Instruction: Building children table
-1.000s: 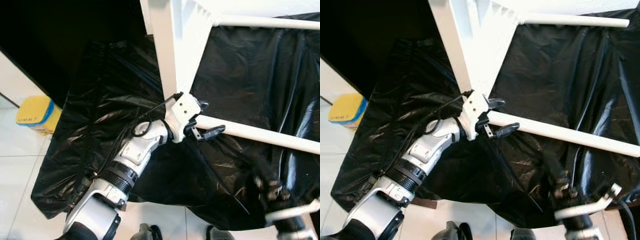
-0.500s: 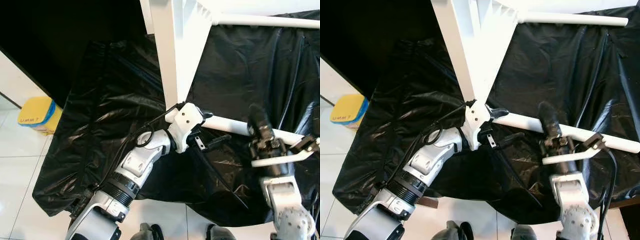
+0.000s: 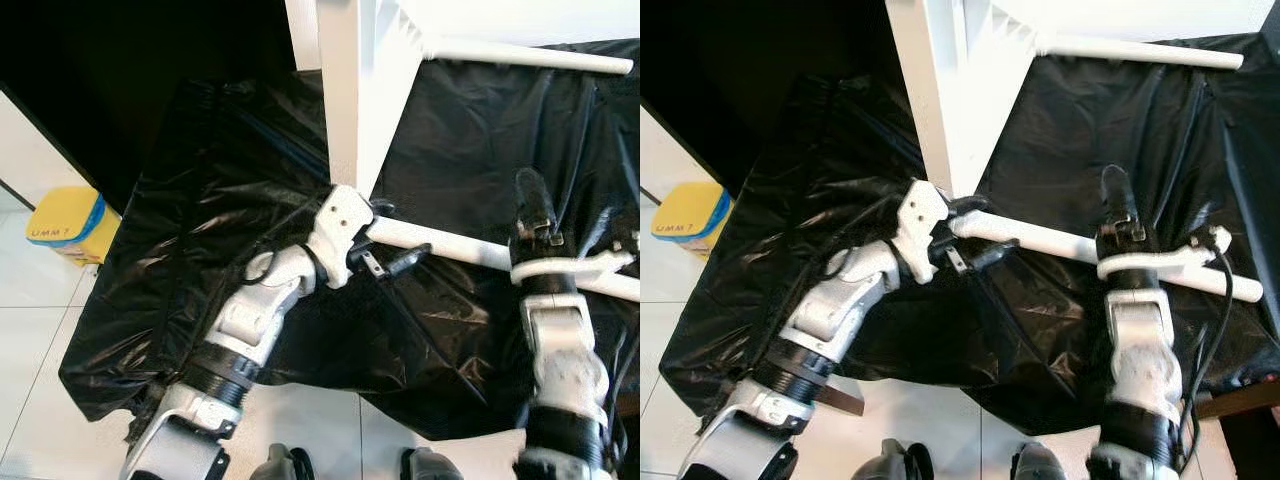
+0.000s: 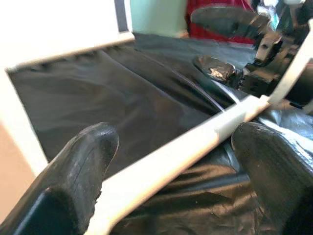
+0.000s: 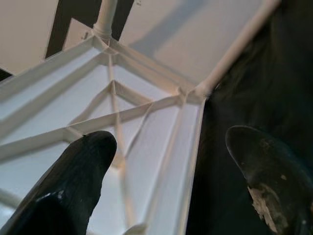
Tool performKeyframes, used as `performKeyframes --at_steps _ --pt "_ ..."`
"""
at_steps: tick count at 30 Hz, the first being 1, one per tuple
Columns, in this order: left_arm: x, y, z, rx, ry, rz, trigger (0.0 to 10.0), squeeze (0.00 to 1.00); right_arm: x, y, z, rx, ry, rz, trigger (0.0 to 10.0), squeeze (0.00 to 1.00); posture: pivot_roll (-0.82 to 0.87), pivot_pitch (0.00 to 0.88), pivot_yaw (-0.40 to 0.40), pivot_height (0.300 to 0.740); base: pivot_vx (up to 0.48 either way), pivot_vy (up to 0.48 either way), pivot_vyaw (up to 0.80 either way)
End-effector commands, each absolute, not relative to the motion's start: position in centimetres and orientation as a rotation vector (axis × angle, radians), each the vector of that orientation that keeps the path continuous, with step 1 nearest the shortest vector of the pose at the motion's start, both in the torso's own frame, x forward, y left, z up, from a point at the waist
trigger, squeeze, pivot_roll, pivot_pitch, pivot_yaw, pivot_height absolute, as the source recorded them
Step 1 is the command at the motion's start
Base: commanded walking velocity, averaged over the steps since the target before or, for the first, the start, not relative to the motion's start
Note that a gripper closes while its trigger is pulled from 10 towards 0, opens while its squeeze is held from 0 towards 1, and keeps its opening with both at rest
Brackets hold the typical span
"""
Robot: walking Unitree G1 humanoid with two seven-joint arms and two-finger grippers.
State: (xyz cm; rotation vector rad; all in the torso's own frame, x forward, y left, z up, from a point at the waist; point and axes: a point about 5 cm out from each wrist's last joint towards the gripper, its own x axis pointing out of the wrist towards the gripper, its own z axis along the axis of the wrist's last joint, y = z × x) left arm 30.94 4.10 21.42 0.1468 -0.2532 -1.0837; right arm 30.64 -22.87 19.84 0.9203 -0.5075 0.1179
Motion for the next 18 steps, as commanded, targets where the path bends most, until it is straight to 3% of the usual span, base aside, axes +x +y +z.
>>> performKeyframes --at_steps 1,7,10,14,18 --pt "31.6 5.5 21.5 0.111 -0.241 -0.869 10.0 0.0 31.0 -22.8 19.3 0.901 -0.482 0.081 10.0 0.0 -0.12 0.104 0.046 0.74 0.0 0.0 0.0" --pt "30.7 7.4 22.0 0.078 -0.225 -0.82 10.0 0.0 32.6 -23.2 20.1 0.773 -0.484 0.017 10.0 0.0 -0.1 0.09 0.036 0.74 0.0 0.0 0.0" --pt "30.7 9.7 21.9 0.091 -0.194 -0.726 10.0 0.0 33.4 -23.1 20.5 0.638 -0.464 -0.05 10.0 0.0 -0.08 0.08 0.023 0.74 0.0 0.0 0.0" --pt "30.7 10.5 22.0 0.099 -0.188 -0.685 10.0 0.0 33.7 -22.9 20.4 0.61 -0.447 -0.067 10.0 0.0 -0.07 0.081 0.018 0.74 0.0 0.0 0.0" --pt "31.3 11.9 21.5 0.114 -0.163 -0.589 10.0 0.0 34.2 -22.2 20.5 0.439 -0.424 -0.11 10.0 0.0 -0.06 0.079 0.01 0.74 0.0 0.0 0.0"
